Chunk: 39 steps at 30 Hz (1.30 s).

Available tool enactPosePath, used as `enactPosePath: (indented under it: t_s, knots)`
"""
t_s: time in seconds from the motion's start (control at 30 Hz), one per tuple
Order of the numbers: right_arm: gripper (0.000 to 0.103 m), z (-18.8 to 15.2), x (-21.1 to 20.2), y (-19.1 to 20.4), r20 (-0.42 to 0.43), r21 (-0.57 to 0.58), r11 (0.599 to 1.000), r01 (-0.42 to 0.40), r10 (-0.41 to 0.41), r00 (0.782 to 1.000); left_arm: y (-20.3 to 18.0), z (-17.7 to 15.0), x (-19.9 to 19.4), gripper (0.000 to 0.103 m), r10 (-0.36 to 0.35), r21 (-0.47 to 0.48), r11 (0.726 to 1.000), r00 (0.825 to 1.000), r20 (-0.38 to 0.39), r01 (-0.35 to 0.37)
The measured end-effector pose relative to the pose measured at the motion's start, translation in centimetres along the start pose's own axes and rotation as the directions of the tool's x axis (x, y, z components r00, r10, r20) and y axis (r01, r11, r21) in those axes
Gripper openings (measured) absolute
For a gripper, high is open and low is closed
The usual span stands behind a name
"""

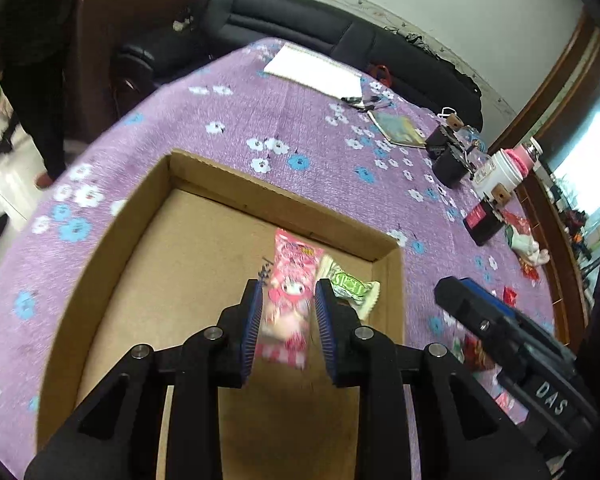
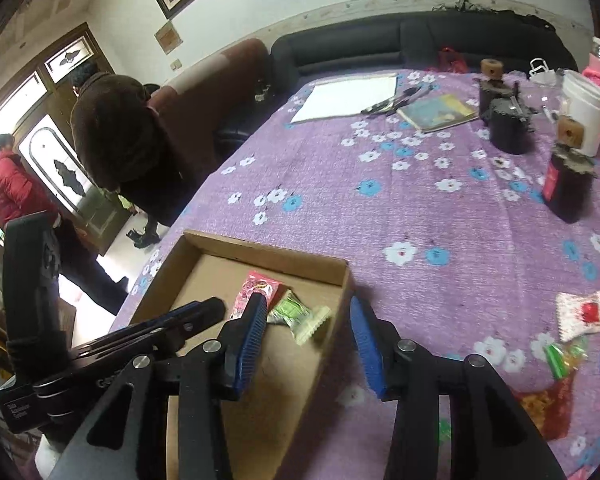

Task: Organize snacks
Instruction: 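Move both open tools back toward the snacks on the table, then grasp the red foil snack with right tool while left tool grasps green candy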

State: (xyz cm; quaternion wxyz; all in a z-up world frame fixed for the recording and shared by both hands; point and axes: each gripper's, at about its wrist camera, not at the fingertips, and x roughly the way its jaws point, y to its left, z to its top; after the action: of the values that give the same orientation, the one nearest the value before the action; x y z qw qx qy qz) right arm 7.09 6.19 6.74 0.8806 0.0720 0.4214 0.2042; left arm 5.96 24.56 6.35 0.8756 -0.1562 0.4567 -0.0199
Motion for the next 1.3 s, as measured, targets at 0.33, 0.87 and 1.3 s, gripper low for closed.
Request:
enactPosePath:
  t_s: [0.33,0.87,1.3]
  knots:
    - [0.055,-3.5,-6.8,-4.4,0.077,0.045,0.999,0.021,-0.024,0.997,-5.4,-5.4,-6.8,0.054,0.084,0.143,0.984,0.988,0.128,-0.103]
    - [0.059,-7.4,-11.4,-16.4,0.055,0.187,0.971,0.152,-0.165,0.985,-9.1,-11.7,-7.5,0.064,-0.095,0.110,0.990,0.995,0.038,0.090]
    - [0.056,-4.6,-2.4,-13.8,-0.184,0.157,0.988,-0.009,0.038,0.982,-6.3,-11.7,-9.2,0.064,-0.064,0.041,0.997,0.995,0.077,0.061]
